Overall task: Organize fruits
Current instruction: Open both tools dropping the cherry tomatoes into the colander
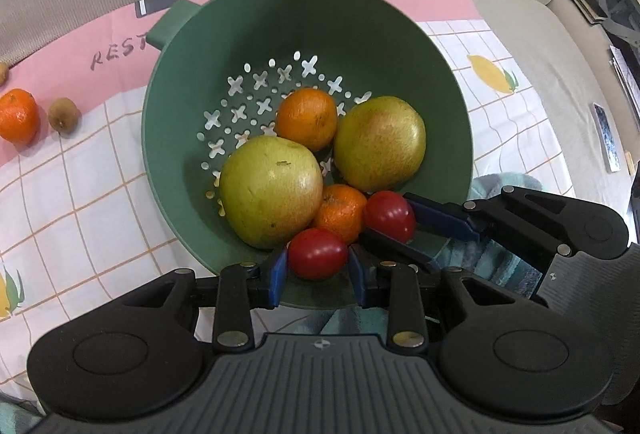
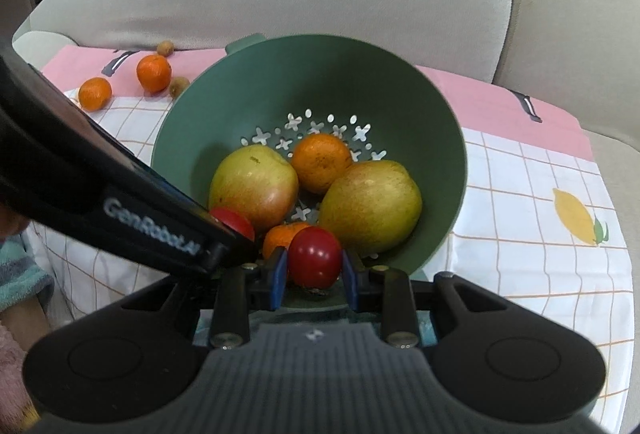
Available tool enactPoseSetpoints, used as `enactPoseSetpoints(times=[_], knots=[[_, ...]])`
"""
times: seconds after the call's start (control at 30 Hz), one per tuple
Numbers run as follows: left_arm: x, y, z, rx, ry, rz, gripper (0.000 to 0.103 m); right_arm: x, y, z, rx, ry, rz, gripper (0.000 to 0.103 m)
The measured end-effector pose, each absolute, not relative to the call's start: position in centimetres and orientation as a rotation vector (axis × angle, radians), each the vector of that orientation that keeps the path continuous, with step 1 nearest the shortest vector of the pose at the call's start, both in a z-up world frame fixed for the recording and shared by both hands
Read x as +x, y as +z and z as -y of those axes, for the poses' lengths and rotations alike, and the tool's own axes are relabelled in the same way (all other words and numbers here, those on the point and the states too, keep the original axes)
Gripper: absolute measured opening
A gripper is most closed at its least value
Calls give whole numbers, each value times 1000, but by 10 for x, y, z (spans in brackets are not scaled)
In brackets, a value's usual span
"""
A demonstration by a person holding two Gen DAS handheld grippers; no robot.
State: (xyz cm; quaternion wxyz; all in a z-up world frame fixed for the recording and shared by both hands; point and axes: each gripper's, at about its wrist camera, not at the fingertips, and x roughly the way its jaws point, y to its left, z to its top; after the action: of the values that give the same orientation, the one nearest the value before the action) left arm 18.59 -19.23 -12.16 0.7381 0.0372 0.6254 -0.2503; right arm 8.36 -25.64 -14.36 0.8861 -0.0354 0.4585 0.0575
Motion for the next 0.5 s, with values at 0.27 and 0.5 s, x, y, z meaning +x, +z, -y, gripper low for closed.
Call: enactPoseSetpoints(times=[0.27,0.5], knots=[[187,-124,191,76,-551,-1383,36,87,-148,256,-78,129,-967,26],[186,-122,189,68,-558,-1385,43,86,-145,258,-67,117,-954,36]])
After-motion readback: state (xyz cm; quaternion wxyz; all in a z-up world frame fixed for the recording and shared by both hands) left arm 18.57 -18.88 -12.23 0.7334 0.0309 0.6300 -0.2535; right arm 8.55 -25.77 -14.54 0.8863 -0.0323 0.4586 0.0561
